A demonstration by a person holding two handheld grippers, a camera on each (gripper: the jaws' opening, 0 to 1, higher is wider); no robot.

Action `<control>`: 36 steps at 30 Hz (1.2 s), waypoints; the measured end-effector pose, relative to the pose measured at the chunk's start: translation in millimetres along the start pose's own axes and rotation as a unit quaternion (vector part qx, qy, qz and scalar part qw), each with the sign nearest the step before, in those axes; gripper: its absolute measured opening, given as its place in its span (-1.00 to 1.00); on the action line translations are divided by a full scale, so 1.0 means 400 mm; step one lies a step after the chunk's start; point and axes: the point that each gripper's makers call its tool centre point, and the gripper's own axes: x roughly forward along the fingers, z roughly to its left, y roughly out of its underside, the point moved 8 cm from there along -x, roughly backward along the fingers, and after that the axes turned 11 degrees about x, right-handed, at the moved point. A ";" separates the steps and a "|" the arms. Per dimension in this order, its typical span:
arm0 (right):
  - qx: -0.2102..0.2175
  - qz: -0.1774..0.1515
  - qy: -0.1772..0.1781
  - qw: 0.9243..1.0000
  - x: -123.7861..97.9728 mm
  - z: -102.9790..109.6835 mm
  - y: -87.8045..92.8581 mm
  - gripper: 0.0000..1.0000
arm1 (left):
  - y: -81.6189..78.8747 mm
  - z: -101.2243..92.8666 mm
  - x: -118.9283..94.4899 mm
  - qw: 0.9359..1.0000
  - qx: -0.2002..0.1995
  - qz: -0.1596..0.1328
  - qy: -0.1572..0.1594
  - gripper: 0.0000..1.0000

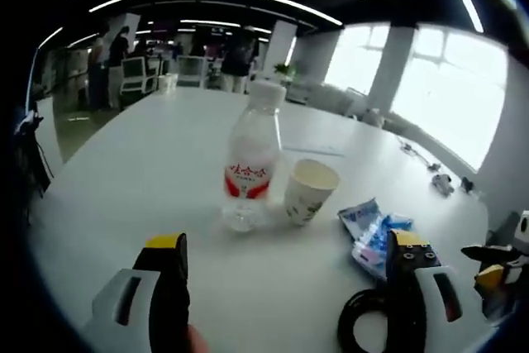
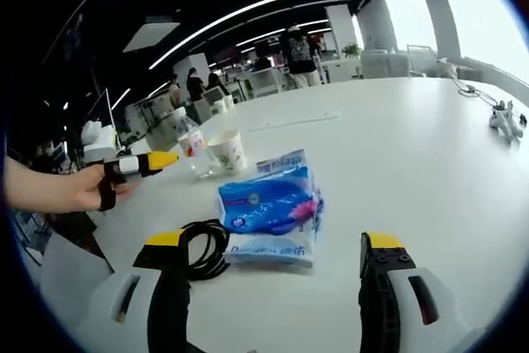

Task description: Arrange the tabletop items into an orderly group along one side of the table until the central work area is clear of visible clutter.

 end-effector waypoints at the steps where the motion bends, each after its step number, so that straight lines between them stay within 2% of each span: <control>1: 0.002 0.001 -0.001 1.000 0.000 -0.002 0.000 0.67 | 0.001 -0.003 -0.002 1.000 0.001 0.000 0.005 0.94; 9: 0.018 0.013 0.007 1.000 -0.008 -0.019 0.001 0.66 | 0.014 -0.030 -0.052 0.999 0.006 0.008 0.053 0.94; 14: 0.023 0.015 0.009 1.000 -0.022 -0.018 0.010 0.66 | 0.033 -0.033 -0.074 0.998 0.014 0.018 0.065 0.94; 23: 0.026 0.030 0.019 0.999 -0.035 -0.014 0.025 0.66 | 0.030 -0.053 -0.088 0.995 0.014 0.026 0.097 0.94; 26: 0.018 0.029 0.021 0.999 -0.033 -0.013 0.015 0.66 | 0.025 -0.061 -0.088 0.994 0.011 0.025 0.110 0.94; 29: 0.009 0.030 0.021 0.999 -0.027 -0.015 0.003 0.65 | 0.023 -0.076 -0.080 0.991 0.029 0.028 0.130 0.93; 33: 0.007 0.027 0.012 1.000 -0.013 -0.026 -0.022 0.65 | 0.025 -0.089 -0.077 0.991 0.032 0.035 0.126 0.93; 36: 0.006 0.033 -0.001 0.999 0.019 -0.043 -0.042 0.65 | 0.017 -0.104 -0.066 0.991 0.034 0.033 0.126 0.94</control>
